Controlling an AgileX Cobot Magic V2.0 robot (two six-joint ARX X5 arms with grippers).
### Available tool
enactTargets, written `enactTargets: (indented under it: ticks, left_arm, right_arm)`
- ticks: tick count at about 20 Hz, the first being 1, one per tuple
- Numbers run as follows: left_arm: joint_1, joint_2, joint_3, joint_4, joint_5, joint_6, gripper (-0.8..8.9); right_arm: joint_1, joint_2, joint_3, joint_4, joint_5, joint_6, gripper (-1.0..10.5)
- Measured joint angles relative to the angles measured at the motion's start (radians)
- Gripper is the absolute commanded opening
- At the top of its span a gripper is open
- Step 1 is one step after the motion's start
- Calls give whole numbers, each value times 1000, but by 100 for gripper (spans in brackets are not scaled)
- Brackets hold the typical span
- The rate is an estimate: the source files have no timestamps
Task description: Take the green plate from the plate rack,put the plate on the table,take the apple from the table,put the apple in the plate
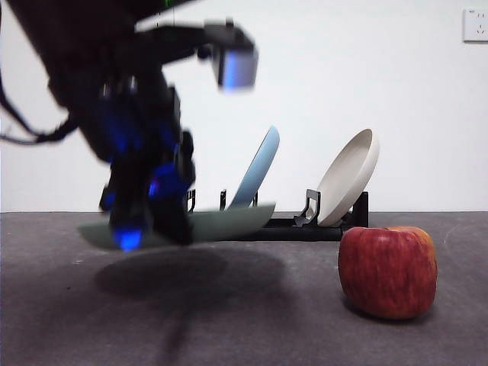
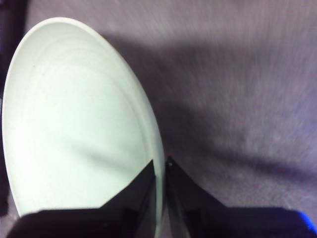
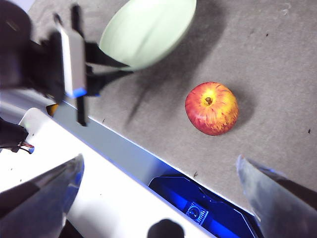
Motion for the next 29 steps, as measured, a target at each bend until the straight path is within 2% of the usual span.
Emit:
enactTargets:
  ticks: [8, 10, 11, 13, 14, 18, 20, 22, 27, 29]
  left_arm:
    - [-70, 187, -25, 151, -141, 35, -6]
    - [-78, 201, -22, 162, -151, 35, 8]
    - [-78, 201, -22, 161, -150, 34, 59]
    - [-78, 203, -18, 153, -143, 32, 241]
    - [-77, 203, -14, 154, -150, 30, 295]
    - [-75, 198, -5, 165, -181, 29, 298]
    - [-75, 193, -2, 162, -200, 21, 343]
    - [-75, 173, 0, 140, -191, 11, 387]
    - [-79, 43, 27, -19, -158, -4, 387]
    - [-79, -41, 78, -89, -158, -39, 387]
  right_arm:
    - [0, 0, 0, 0, 0, 0, 678]
    - [0, 0, 0, 0, 0, 0, 679]
    - [0, 0, 0, 0, 0, 0, 678]
    - [0, 0, 0, 0, 0, 0, 678]
    - [0, 0, 0, 0, 0, 0, 678]
    - [0, 0, 0, 0, 0, 0, 679]
    - [0, 0, 0, 0, 0, 0, 679]
    - [0, 0, 0, 0, 0, 0, 679]
    - [0, 0, 0, 0, 0, 0, 679]
    - [0, 5, 0, 10, 0, 0, 680]
